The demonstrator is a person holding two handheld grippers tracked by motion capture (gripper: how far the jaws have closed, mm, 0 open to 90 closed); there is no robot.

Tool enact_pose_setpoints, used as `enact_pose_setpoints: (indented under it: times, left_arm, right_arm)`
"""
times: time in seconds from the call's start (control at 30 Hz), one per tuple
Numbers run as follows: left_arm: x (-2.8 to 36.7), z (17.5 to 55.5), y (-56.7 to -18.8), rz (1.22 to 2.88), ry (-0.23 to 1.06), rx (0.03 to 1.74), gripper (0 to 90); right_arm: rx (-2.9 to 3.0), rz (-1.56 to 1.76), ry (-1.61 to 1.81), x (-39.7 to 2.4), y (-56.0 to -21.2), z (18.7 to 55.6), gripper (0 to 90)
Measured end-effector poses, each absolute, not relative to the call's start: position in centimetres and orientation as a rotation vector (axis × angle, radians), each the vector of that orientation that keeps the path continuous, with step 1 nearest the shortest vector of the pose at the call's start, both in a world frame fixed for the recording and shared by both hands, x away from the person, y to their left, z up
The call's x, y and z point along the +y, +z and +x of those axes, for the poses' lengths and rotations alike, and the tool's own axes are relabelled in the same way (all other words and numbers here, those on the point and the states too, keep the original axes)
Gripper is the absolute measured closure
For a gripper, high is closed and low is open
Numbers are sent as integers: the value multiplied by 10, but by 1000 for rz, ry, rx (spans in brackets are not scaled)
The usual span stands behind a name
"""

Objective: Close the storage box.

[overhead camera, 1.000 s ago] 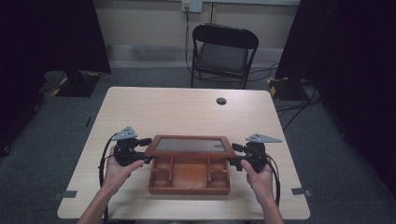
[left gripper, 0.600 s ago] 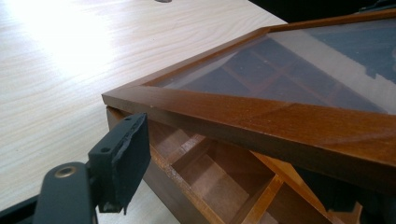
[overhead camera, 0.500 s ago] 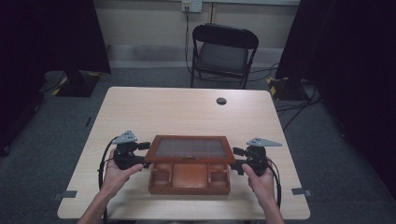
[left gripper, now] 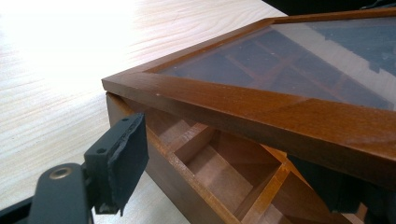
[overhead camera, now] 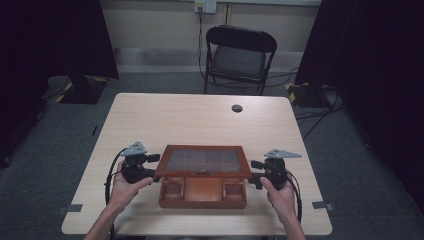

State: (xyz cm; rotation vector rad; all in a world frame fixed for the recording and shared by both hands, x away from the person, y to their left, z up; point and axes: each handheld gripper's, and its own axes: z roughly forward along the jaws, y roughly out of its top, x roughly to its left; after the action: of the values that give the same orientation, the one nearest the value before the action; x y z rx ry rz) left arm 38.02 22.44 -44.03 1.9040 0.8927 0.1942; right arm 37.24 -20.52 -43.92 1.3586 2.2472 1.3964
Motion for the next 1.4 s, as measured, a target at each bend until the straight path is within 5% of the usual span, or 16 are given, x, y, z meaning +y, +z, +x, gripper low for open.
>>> enact_pose_setpoints:
  times: [0.63, 1.4]
  left_arm:
    - [224, 379, -442, 1906, 194, 891, 207]
    - [224, 378, -443, 1921, 196, 888, 208]
  right_arm:
    - [2106, 1401, 1374, -232, -414, 382, 315]
    - [2444, 944, 1502, -148, -340, 380, 345]
